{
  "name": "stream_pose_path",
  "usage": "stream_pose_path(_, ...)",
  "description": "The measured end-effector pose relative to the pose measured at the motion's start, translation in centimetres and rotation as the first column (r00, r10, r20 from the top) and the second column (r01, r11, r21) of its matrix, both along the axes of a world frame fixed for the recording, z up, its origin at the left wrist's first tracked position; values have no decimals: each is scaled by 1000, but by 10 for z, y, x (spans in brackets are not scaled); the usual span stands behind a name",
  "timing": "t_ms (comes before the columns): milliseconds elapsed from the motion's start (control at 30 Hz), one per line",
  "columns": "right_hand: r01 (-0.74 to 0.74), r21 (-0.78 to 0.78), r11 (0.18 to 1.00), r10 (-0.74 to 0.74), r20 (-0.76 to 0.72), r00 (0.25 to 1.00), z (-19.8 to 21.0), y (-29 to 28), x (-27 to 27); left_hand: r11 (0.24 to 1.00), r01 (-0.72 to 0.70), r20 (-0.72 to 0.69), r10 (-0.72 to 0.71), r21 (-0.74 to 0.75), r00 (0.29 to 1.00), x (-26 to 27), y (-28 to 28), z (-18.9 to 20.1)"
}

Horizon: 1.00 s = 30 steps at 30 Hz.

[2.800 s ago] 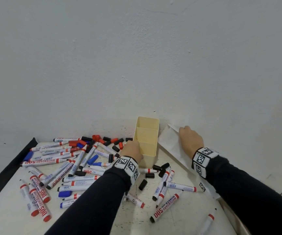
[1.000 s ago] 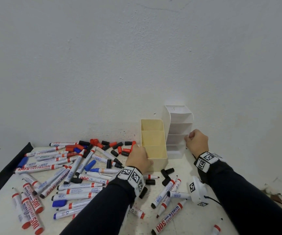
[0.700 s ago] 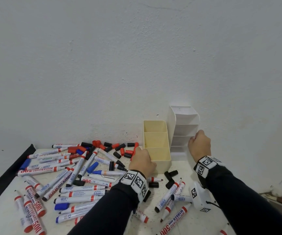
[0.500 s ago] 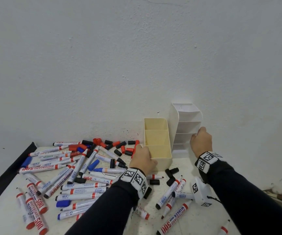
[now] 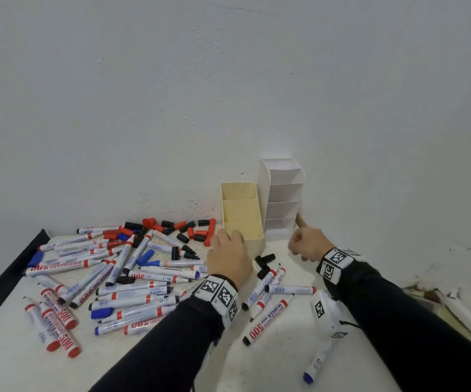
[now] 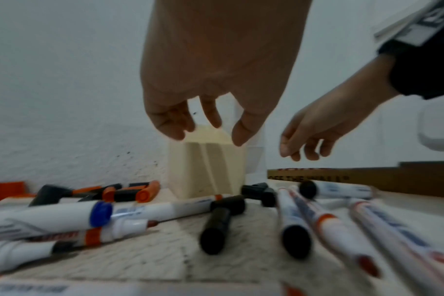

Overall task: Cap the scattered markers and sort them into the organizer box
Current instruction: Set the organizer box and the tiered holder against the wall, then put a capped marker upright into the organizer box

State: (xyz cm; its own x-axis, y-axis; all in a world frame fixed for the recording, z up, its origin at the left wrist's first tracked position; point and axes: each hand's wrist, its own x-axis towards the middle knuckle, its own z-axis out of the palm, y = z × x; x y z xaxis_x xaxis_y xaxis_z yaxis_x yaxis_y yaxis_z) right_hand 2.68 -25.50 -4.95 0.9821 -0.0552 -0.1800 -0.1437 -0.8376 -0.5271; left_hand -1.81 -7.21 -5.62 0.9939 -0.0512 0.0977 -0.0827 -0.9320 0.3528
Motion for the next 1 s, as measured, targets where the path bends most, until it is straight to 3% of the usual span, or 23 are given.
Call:
stream_pose_path(67,-114,1,993,114,-98,989,0,3,-19,990,138,-101,-139,-24,985,-24,-17,1)
stream_pose_path(167,-237,-41,971,227,-174,958,-2,7,-41,930,368,-338,-351,-13,873,-60,-47,-7)
stream_pose_path(233,-258,-48,965,247,-170,954,-3,7,-52,903,431,-428,-390,-3,815,-80,-65,-15)
stream_pose_path(333,-262,-83,962,249,-137,959,-4,7,-64,915,400,-482,-373,-51,793,-99,-80,-26)
stream_pose_path(567,-300,-31,953,294,-127,947,-16,11,-74,968,233,-495,-249,-94,833,-109,-65,-32)
stream_pose_path(800,-315,5,949,313,86,946,-24,43,-67,978,205,-458,-172,23,872,-102,14,-4)
stream_pose_path(900,-351,-39,936,353,138,926,-29,66,-65,996,84,-444,-58,40,894,-88,53,-9)
stream_pose_path(1000,-458,-149,876,472,77,878,-28,90,-64,991,-91,-372,48,-99,927,-82,81,-10)
